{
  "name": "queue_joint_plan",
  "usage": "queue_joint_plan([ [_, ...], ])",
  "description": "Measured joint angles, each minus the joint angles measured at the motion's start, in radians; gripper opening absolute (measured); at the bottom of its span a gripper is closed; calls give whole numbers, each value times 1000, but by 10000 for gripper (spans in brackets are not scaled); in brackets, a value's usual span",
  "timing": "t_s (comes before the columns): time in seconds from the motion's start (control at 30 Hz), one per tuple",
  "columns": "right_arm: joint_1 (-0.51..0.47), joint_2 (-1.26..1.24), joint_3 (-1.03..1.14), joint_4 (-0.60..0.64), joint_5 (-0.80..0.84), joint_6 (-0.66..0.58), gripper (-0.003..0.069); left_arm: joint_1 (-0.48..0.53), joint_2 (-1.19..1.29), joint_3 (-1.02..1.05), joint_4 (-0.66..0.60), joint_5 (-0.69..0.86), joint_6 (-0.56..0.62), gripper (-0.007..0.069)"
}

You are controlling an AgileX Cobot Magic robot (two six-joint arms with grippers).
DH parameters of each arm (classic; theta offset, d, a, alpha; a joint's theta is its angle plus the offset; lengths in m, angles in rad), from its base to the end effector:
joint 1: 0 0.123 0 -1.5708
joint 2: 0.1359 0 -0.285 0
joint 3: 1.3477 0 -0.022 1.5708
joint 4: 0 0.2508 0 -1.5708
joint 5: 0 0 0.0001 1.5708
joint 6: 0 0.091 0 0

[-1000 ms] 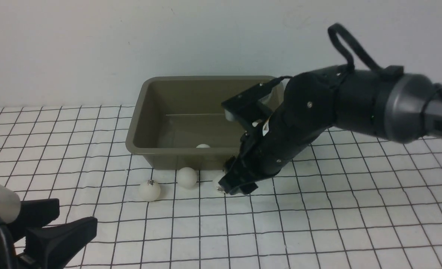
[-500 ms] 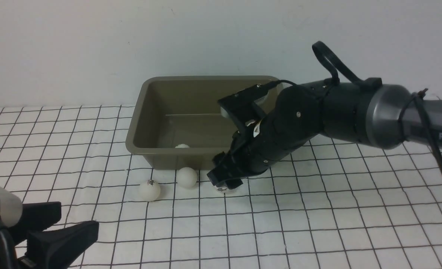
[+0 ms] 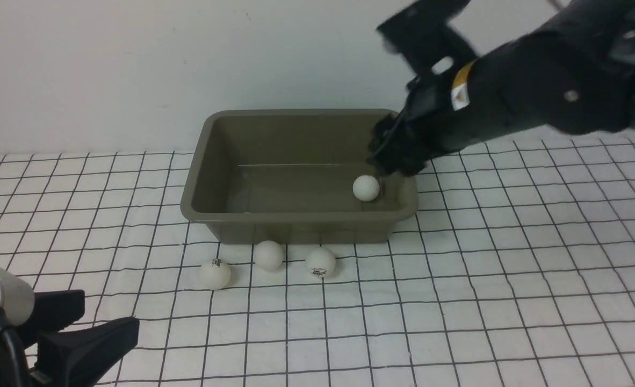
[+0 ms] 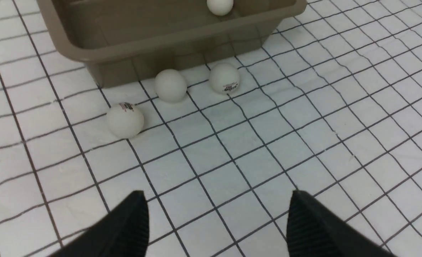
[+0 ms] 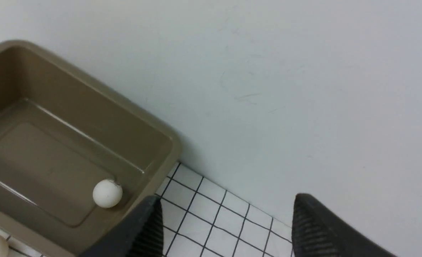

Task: Put the table tennis balls into the box on the white checkered tablecloth.
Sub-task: 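Reach for and grasp a ping pong ball on the table beside the basket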

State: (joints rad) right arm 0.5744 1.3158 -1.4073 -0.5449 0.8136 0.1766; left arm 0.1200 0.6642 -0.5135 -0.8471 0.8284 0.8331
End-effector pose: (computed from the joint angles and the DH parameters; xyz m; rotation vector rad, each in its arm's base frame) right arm 0.2542 0.1236 0.4276 -0.5930 2.0022 -0.1951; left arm 0.1169 -0.0366 0.2853 0.3696 2.1375 -0.4879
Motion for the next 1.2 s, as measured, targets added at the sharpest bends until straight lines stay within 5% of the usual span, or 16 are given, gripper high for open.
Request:
queue_joint_plan([
  [0.17,0,-95,0,2,107,-11,444,0,174,0,-39,-28,46,468],
  [0.57,0,-117,0,80,206,-112,444,-1,411,-5,-245,-223,460,468],
  [1.2,0,-117,0,101,191,-118,444,-17,771,-57,-816,-303,933,468],
])
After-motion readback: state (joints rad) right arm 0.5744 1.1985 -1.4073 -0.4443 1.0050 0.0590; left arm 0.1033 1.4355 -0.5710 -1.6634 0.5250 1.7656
